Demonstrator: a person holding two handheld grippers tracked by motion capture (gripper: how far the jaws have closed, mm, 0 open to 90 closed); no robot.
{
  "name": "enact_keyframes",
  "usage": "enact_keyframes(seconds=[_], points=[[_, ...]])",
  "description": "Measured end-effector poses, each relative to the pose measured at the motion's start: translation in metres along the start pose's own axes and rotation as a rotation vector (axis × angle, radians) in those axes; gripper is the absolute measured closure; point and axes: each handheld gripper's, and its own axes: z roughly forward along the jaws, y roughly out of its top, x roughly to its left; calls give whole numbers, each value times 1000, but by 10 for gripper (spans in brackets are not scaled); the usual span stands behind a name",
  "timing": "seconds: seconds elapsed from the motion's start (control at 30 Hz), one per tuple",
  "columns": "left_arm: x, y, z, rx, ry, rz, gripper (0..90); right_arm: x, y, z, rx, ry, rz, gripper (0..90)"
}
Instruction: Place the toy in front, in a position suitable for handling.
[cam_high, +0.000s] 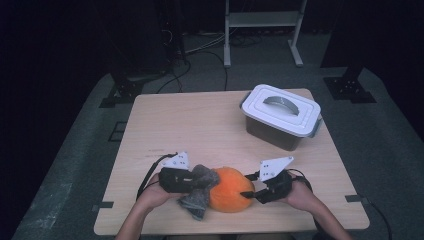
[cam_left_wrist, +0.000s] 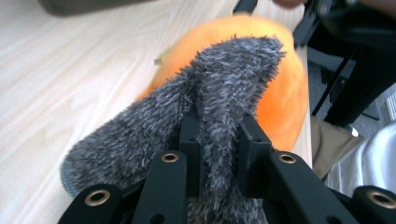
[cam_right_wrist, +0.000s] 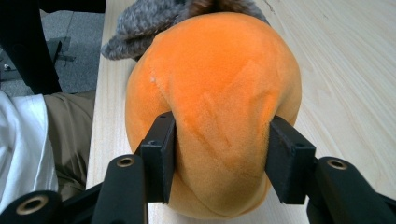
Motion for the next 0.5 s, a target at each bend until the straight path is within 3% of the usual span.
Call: enact_keyframes(seconds=[0.27, 0.4, 0.5], points=[[-7, 27, 7, -21, -15, 55, 752, 4, 3, 2, -1, 1, -24, 480], [-7, 24, 12, 7, -3, 61, 753, 3, 0, 2, 0, 6, -8, 461], [-5, 18, 12, 16, 4, 44, 753, 0, -1, 3, 7, 17, 37, 357]])
